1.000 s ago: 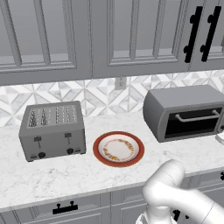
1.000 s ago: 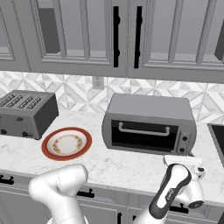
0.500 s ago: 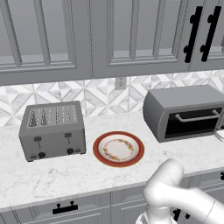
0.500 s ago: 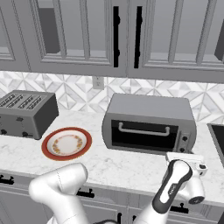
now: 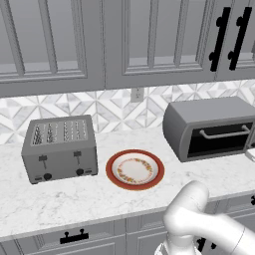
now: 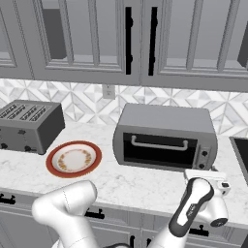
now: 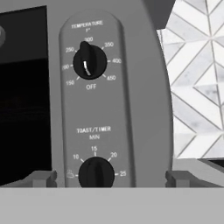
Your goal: Pick up the kebab skewer and baguette bread, and place them inside the toaster oven. Close the toaster oven door and start by setting the timer.
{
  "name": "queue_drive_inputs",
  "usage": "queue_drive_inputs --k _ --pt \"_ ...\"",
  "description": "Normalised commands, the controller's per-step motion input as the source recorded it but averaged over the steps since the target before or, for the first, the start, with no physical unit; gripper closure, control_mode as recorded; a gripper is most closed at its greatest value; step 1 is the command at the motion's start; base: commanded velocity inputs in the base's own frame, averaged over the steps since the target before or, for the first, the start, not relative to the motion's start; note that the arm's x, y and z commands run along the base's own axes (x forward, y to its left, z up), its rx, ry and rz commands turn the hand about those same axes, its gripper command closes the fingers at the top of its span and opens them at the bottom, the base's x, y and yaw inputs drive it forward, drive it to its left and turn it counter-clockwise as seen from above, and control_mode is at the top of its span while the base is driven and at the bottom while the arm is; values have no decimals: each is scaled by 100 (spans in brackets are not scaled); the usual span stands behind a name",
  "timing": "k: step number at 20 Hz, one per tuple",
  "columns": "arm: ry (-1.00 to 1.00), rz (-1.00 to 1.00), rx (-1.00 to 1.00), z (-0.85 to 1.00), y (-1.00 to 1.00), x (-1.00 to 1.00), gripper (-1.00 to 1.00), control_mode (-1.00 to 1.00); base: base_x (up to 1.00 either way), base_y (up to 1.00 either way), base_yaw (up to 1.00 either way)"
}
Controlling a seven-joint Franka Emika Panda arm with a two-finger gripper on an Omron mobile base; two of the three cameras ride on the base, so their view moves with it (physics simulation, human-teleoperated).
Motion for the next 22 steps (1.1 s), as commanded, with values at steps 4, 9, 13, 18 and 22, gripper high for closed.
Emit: queue_drive_inputs --k 4,9,13,18,22 --pt "4 -2 -2 0 15 0 -100 -100 0 0 0" --pt "1 -1 0 0 2 0 -100 -100 0 0 0" --pt "0 0 0 0 0 1 -100 -100 0 0 0" --pt "0 0 0 0 0 5 -100 -100 0 0 0" --pt "4 0 0 2 0 11 -100 -100 0 0 0"
